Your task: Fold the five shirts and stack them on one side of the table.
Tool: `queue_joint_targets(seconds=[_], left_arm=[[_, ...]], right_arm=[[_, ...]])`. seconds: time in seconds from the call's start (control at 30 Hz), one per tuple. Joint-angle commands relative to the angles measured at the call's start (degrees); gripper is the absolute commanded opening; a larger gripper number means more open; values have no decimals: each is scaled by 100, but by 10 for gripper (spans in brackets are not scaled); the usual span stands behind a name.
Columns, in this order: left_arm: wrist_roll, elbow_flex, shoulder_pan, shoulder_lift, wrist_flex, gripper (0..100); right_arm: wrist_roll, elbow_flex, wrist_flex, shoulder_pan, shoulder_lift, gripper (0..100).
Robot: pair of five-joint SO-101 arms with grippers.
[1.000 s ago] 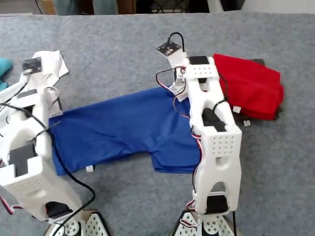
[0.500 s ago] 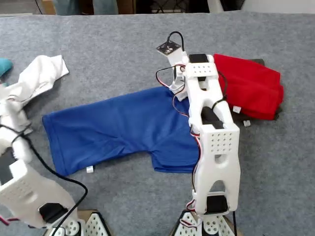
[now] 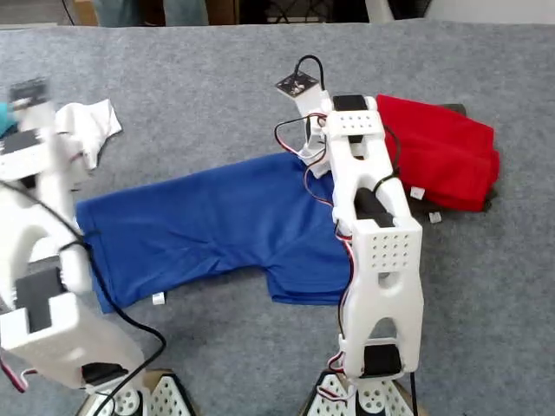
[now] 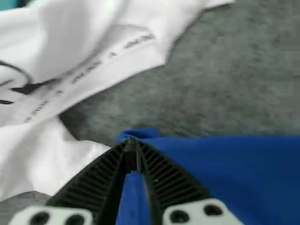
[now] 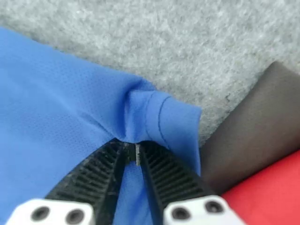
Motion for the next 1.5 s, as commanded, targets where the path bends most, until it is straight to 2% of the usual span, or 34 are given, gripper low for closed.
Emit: queue_joint_targets(seconds=[0.0, 0.2, 0.3, 0.47, 0.73, 1.2, 1.33, 1.47], left_arm=[[167, 154, 295, -273, -114, 29], [114, 1305, -418, 105, -1591, 29], [105, 1701, -743, 308, -2084, 29], [141, 1886, -875, 176, -2154, 29], [123, 1895, -347, -44, -2321, 30], [141, 1868, -374, -70, -2382, 29], [105, 1754, -347, -519, -2084, 29], [97, 1921, -347, -1679, -1459, 29]], right_arm=[[-35, -92, 9, -9, 48, 15], [-35, -84, 9, -9, 48, 15], [-35, -92, 9, -9, 48, 15], [-158, -127, 9, 9, 31, 15], [-167, -804, 598, -18, -268, 15], [-123, -3530, 2470, 334, -593, 15], [-123, -4189, 2637, 352, -646, 15], [-114, -3705, 2646, 264, -1385, 15]])
